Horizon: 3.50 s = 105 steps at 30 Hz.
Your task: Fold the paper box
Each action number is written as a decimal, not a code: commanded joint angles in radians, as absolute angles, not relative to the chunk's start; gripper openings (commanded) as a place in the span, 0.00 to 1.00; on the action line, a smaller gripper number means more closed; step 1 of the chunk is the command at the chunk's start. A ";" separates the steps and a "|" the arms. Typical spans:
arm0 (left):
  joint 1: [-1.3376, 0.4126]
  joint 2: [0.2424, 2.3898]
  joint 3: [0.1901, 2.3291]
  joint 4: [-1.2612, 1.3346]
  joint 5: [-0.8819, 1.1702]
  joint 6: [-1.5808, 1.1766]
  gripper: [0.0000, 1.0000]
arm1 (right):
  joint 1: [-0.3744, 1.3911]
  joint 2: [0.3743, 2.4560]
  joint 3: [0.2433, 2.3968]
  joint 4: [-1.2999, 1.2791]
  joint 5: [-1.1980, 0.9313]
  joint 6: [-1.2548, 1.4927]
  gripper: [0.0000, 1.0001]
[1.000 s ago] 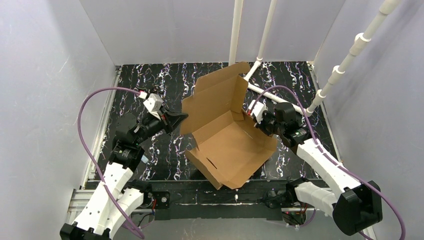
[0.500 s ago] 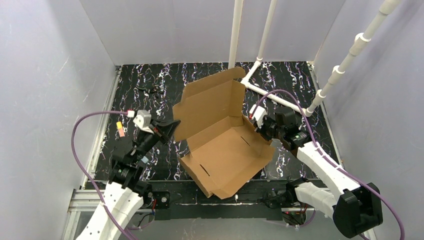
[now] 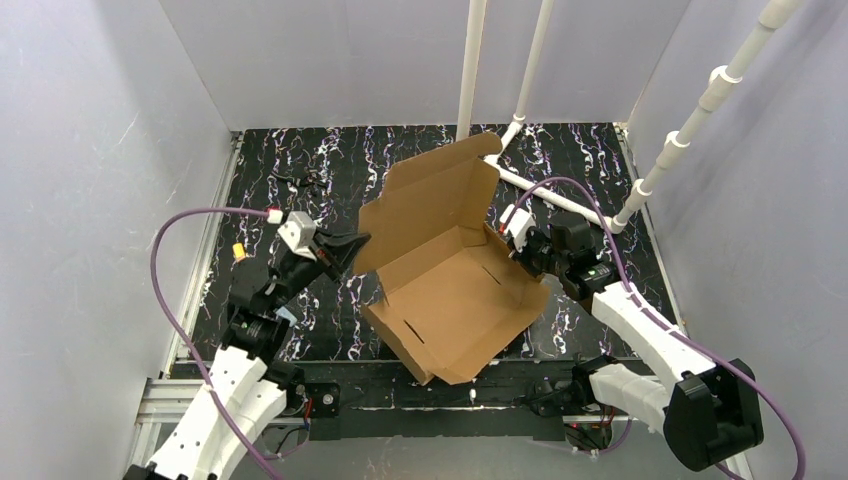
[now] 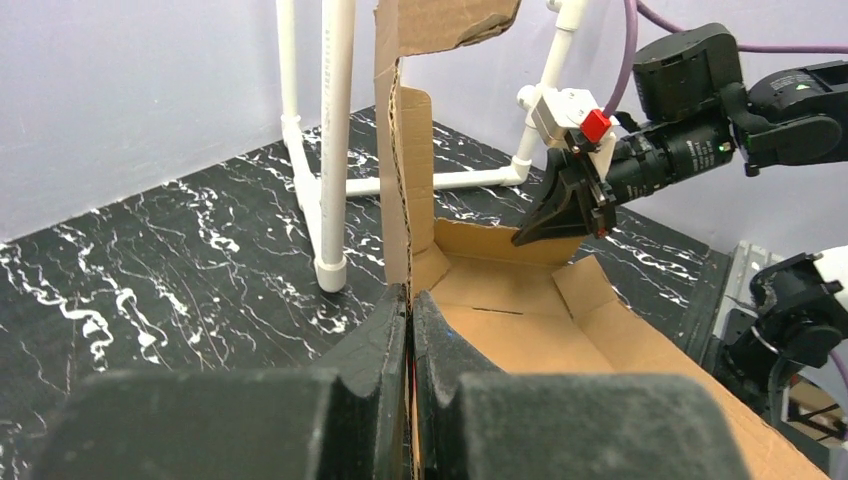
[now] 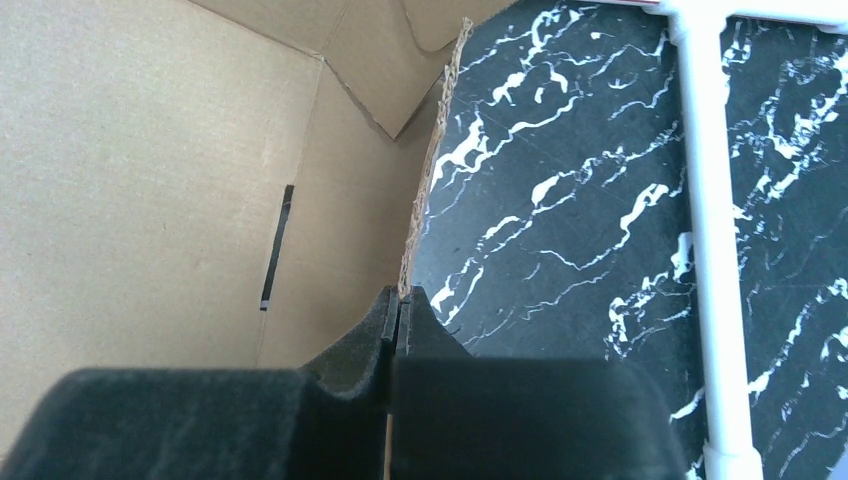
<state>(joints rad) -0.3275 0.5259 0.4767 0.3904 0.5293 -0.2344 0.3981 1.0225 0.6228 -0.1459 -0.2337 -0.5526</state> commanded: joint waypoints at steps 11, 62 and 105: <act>-0.330 0.961 0.497 0.784 0.526 -0.162 0.00 | 0.268 1.238 0.614 -0.009 -0.199 -0.540 0.39; -0.075 1.089 1.206 -0.299 0.651 -0.032 0.98 | 0.095 1.224 0.509 0.392 -0.466 -0.258 0.01; -0.222 1.175 0.918 -0.006 0.693 -0.065 0.14 | 0.066 1.258 0.529 0.366 -0.512 -0.231 0.01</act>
<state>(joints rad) -0.2192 1.1923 0.9222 -0.0467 0.6956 -0.0536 0.0727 1.2518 0.5083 0.3233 -0.4858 -0.2379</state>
